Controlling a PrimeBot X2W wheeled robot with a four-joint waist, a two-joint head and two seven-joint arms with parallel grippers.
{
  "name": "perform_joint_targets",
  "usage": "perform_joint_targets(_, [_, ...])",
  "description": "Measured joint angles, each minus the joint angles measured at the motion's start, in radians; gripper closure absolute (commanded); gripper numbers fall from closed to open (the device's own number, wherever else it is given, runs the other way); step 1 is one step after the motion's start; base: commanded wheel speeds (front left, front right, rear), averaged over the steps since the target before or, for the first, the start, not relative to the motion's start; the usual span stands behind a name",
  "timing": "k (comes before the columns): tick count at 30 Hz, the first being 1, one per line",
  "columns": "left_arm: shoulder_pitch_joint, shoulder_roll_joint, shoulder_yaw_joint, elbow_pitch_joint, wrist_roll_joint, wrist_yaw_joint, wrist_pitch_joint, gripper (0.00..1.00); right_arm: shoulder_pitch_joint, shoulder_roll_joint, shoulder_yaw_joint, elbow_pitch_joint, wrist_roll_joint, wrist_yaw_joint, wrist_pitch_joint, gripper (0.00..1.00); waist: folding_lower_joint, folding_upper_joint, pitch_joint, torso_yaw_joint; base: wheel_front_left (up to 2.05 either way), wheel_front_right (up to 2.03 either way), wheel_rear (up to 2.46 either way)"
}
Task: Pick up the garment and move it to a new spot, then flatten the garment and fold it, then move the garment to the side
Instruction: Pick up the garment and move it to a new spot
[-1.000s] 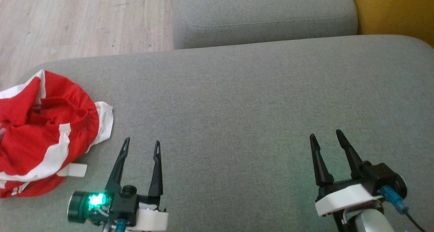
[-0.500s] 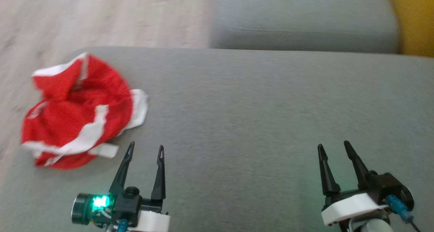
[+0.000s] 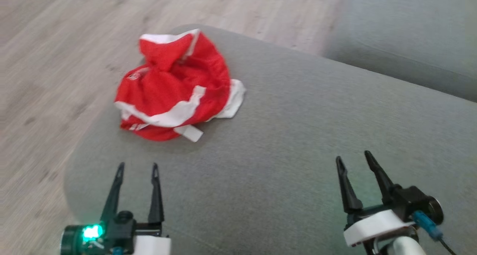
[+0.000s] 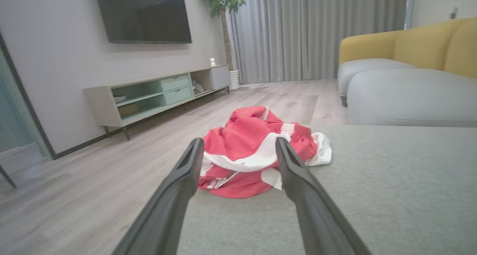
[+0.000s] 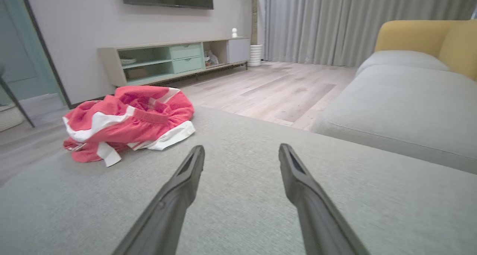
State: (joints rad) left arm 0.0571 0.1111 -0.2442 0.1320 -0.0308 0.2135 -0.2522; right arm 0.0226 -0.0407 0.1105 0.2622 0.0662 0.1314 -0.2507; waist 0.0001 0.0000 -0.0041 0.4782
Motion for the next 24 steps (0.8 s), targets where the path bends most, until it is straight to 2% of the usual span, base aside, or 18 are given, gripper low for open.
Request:
perform_joint_targets(4, [0.008,-0.008,0.028,-0.024,-0.004,0.008,0.0,0.0,-0.016,0.0,0.01,0.001,-0.017,0.0,0.0,0.0,0.0,0.0,0.02,0.034,0.0,0.0,0.0])
perform_joint_targets(10, [0.0,-0.013,0.073,-0.077,-0.004,0.008,0.0,0.0,-0.014,0.0,-0.001,-0.001,-0.044,0.0,0.0,0.0,-0.0001,0.0,0.046,0.047,0.0,0.0,0.0])
perform_joint_targets(13, [-0.052,-0.008,0.119,-0.116,-0.004,0.015,0.0,0.0,-0.018,-0.006,-0.013,-0.015,-0.085,0.0,0.0,0.0,-0.0002,0.0,0.084,0.044,0.0,0.0,0.0])
perform_joint_targets(15, [-0.13,-0.007,0.132,-0.131,-0.004,0.013,0.0,0.0,-0.033,-0.031,-0.012,-0.02,-0.096,0.0,0.0,0.0,0.0,0.0,0.123,0.039,0.0,0.0,0.0])
perform_joint_targets(19, [-0.34,-0.004,0.123,-0.09,-0.002,-0.04,-0.005,0.0,-0.089,-0.12,-0.013,-0.038,-0.105,0.0,0.0,0.0,0.0002,0.0,0.211,0.029,0.0,0.0,0.0])
perform_joint_targets(24, [-0.63,0.025,0.098,0.153,0.016,-0.119,-0.005,0.0,-0.155,-0.208,0.0,-0.063,-0.106,0.0,0.0,0.0,0.0003,0.0,0.331,0.013,0.0,0.0,0.0])
